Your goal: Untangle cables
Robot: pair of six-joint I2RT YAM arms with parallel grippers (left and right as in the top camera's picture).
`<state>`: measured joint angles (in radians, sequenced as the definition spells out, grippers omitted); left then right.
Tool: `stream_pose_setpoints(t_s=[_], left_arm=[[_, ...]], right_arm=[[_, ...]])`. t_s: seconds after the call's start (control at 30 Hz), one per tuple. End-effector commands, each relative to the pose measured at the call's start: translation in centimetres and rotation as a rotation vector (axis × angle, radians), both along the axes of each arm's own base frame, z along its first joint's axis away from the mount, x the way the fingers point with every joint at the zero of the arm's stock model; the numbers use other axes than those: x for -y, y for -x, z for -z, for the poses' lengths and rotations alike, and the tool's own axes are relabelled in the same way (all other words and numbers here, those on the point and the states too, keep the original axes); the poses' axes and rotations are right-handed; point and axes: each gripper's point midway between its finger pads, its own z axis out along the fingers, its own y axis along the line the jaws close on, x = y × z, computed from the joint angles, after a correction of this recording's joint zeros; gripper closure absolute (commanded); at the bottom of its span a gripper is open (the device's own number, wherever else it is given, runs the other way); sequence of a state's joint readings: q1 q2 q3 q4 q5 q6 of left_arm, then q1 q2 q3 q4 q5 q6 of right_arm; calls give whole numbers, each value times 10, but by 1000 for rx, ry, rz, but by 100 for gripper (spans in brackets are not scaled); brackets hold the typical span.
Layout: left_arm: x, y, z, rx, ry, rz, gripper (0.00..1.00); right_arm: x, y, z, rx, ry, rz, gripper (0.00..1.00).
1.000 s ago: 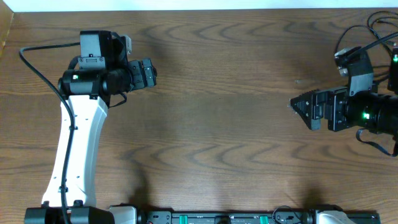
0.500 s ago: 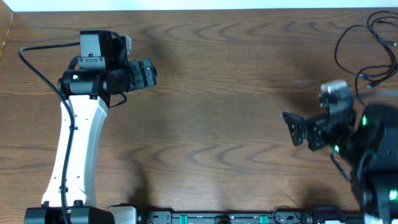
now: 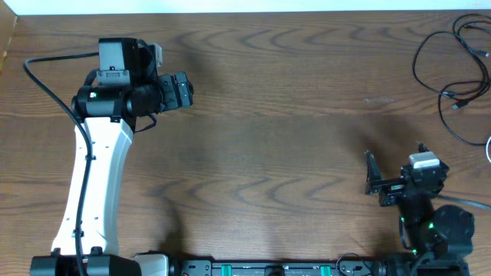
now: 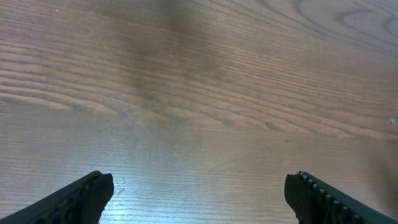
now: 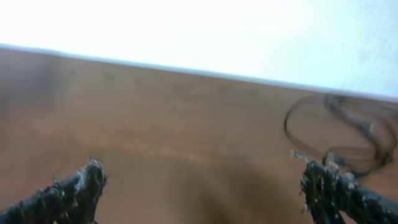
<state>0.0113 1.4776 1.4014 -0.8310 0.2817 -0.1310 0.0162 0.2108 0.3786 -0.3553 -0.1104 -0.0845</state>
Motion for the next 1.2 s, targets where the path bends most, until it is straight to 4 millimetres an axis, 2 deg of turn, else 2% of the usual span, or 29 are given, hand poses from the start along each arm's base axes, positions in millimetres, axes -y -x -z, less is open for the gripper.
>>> stream_pose_setpoints(t_s=[0.0,0.33,0.53,0.67,0.77,0.87,0.9,1.17], left_arm=[[-3,-2,-1,3,-5,-9,7],[-3,-2,-1,3,-4,-10,7],[-3,-2,-1,3,-4,-10,7],[-3,-2,-1,3,-4,-10,7],[-3,-2,-1,3,-5,-9,7],[-3,-2,-1,3,-5,-9,7],[-3,-2,-1,3,-5,-9,7],[-3,-2,-1,3,-4,-10,7]], right_arm=[[4,-4,10,66,8,18,1],[4,-11,19,232,4,19,1],[3,-9,9,349,2,19,1],[3,-9,8,352,2,18,1],[4,-10,19,310,3,20,1],[3,-12,50,181,5,18,1],[4,-11,68,107,4,19,1],[5,-12,65,119,0,27,1]])
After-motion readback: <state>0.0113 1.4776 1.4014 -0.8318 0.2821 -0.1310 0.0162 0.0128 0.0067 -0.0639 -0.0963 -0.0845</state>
